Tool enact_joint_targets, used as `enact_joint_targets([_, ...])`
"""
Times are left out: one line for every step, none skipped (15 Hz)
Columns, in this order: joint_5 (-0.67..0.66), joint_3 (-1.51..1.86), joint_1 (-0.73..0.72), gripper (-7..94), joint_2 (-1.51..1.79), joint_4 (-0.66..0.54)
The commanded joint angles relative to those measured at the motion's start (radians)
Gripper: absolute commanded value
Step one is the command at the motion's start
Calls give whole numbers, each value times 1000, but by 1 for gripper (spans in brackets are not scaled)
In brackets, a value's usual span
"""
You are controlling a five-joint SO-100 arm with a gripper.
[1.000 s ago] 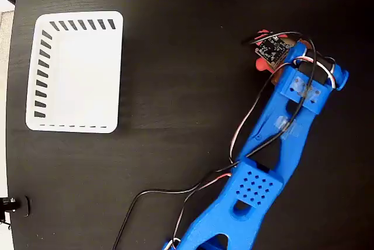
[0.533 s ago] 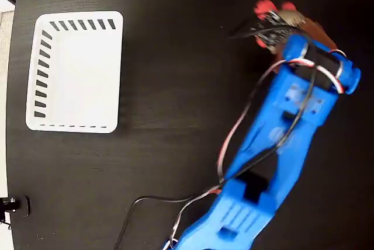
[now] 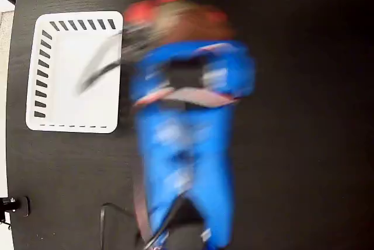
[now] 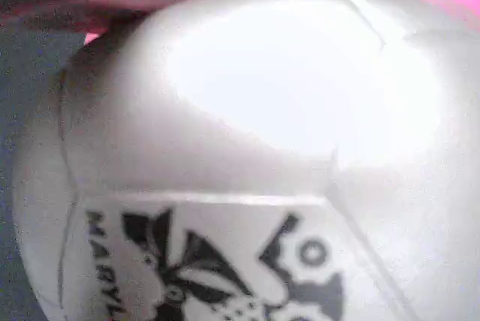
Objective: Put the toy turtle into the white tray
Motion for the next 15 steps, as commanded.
enact_joint_targets([71,91,-198,0,186,-35])
enact_joint_targets([95,141,-262,0,186,-57])
enact_joint_targets([114,176,-313,0,176,-67])
enact_joint_targets([127,179,-345,0,150,-67])
enact_joint_targets([132,167,-365,0,121,-69])
enact_joint_targets([141,140,-377,0,92,-69])
enact_joint_targets([147,112,-393,0,48,-69])
enact_joint_targets([158,74,-405,0,-11,-64])
enact_joint_targets([166,38,-410,0,-72,-64])
enact_joint_targets([169,-6,-408,0,-129,-64])
enact_joint_targets([170,-52,-402,0,-186,-64])
enact_joint_targets([172,-98,-394,0,-238,-64])
enact_joint_targets([176,-138,-388,0,-279,-66])
enact_joint_targets([176,-166,-387,0,-311,-67])
enact_joint_targets([179,-193,-387,0,-342,-69])
